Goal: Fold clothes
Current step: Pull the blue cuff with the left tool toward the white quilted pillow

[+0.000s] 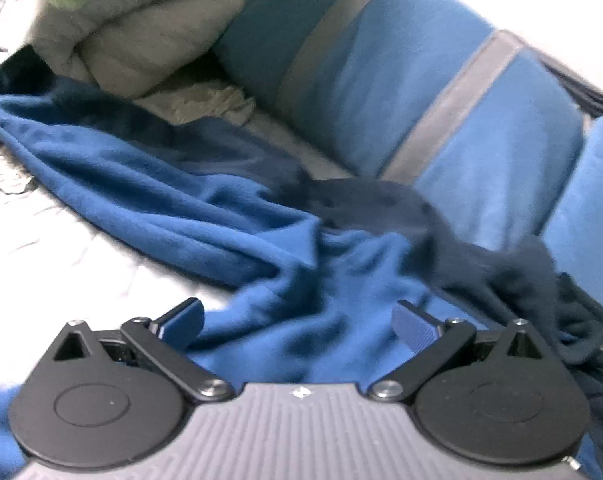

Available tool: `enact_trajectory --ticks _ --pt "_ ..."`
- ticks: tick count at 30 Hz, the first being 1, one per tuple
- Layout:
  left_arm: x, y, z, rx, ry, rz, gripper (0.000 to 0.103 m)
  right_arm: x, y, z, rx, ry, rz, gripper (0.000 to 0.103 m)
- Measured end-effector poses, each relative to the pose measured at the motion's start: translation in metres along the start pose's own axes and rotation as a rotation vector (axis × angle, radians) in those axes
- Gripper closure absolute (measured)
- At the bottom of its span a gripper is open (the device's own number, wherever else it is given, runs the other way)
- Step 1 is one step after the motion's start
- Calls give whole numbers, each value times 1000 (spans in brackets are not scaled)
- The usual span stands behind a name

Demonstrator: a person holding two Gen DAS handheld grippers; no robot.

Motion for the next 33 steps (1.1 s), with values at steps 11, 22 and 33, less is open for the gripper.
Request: enact_trajectory --ticks 11,22,33 --pt "44 -26 47 -133 169 115 94 -28 -10 24 277 232 -94 0" --pt "4 3 -42 130 -91 -32 94 -21 7 28 524 54 -83 0" --pt "4 3 -69 376 -37 -96 94 15 -5 -33 689 -114 166 0"
Point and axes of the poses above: each gripper's, at about its wrist camera, not at the fingertips, and x roughly against the way its jaws point, z to its right, y to its underside, the point moved 7 cm from there along -x, roughly the way its jaws point, and after that the axes turned 3 degrees about z, right-handed, at the moved point
